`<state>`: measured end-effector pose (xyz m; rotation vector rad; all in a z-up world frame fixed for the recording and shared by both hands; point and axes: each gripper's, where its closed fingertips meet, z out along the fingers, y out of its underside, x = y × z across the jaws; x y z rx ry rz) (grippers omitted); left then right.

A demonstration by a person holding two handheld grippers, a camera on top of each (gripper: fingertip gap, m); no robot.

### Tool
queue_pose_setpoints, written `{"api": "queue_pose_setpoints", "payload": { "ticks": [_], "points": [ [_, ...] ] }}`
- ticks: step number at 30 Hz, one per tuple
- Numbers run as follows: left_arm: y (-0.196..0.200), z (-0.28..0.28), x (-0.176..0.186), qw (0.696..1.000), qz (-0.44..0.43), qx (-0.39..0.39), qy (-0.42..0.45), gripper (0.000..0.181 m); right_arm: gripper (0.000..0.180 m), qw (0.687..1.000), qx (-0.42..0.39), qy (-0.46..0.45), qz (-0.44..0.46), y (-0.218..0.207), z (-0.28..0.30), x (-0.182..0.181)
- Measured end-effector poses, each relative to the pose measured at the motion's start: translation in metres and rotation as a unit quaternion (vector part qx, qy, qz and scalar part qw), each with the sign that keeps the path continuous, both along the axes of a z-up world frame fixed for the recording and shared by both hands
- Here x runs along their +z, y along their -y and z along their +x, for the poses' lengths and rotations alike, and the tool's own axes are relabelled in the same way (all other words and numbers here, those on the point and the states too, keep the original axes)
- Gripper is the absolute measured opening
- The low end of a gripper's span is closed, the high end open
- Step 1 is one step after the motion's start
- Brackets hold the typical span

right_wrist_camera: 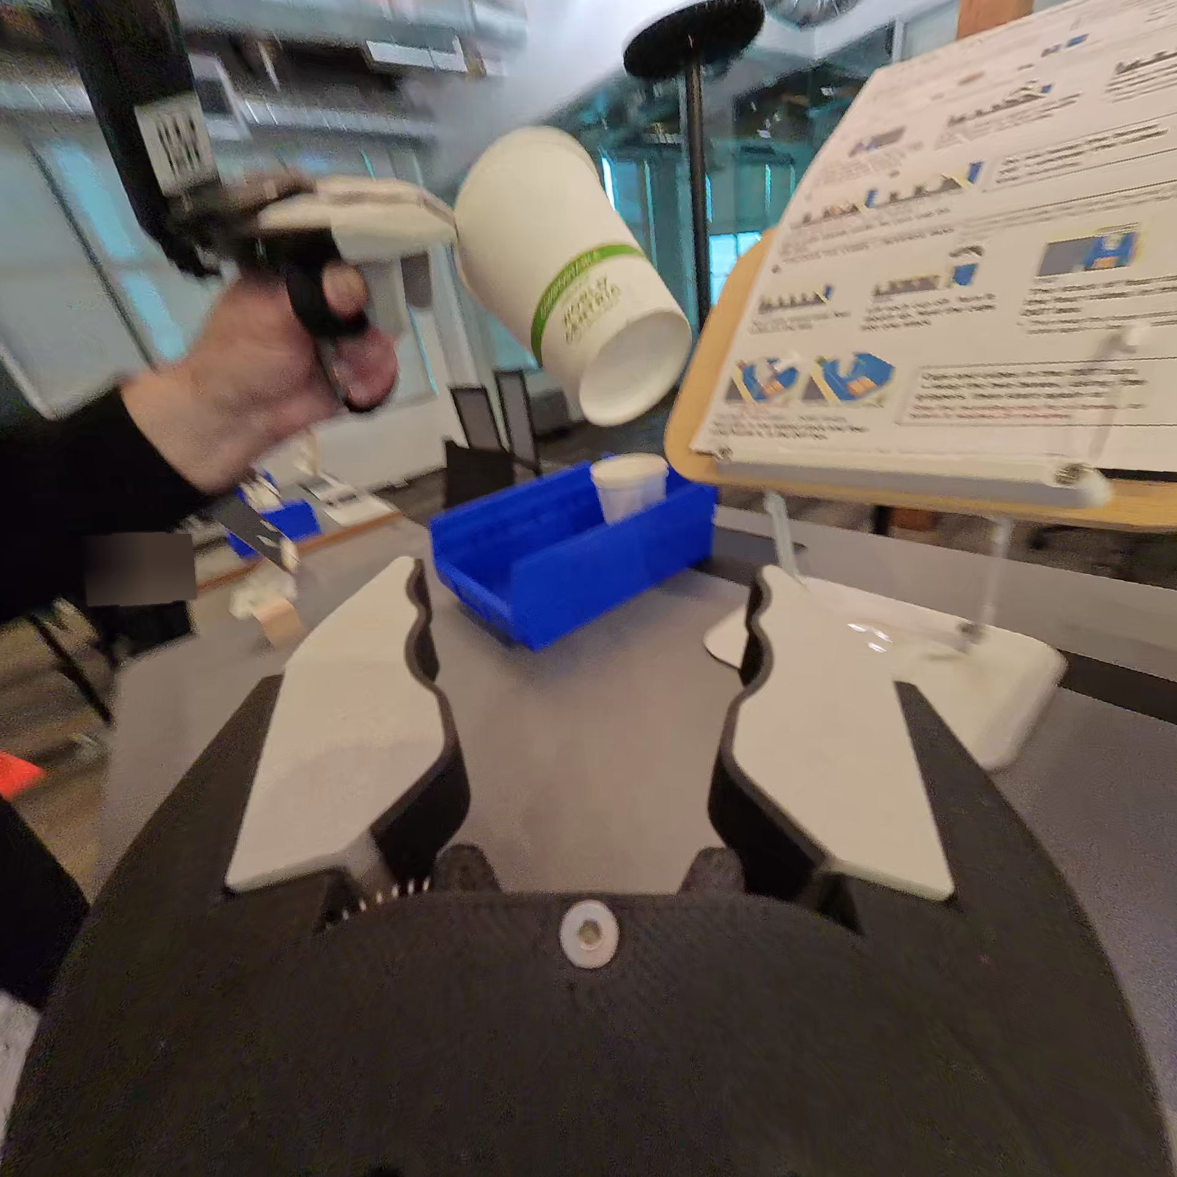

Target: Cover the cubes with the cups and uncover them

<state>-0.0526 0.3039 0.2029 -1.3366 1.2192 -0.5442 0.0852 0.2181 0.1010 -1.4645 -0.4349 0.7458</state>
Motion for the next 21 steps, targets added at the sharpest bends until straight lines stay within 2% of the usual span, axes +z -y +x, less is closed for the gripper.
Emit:
{"api": "queue_pose_setpoints", "payload": {
  "ticks": [3,8,13,15,18,21],
  "points": [
    [0.025,0.022,0.004,0.998,-0.033,-0.039,0.048,0.002,0.119,0.992,0.042,-0.115,-0.010,-0.021,-0.017,0.020],
    [0.055,0.048,0.000,0.991,-0.072,-0.074,0.090,0.002,0.128,0.957,0.096,-0.274,-0.006,-0.042,-0.022,0.050],
    [0.066,0.058,-0.013,0.984,-0.111,-0.091,0.110,0.002,0.111,0.933,0.137,-0.333,-0.003,-0.045,-0.019,0.064],
    [0.071,0.062,-0.020,0.982,-0.122,-0.097,0.108,0.002,0.089,0.927,0.151,-0.344,0.010,-0.041,-0.016,0.069],
    [0.077,0.066,-0.028,0.976,-0.146,-0.107,0.117,0.002,0.088,0.927,0.143,-0.348,0.010,-0.041,-0.008,0.071],
    [0.079,0.067,-0.037,0.975,-0.160,-0.109,0.111,0.003,0.088,0.941,0.140,-0.307,-0.014,-0.043,-0.006,0.070]
  ]
}}
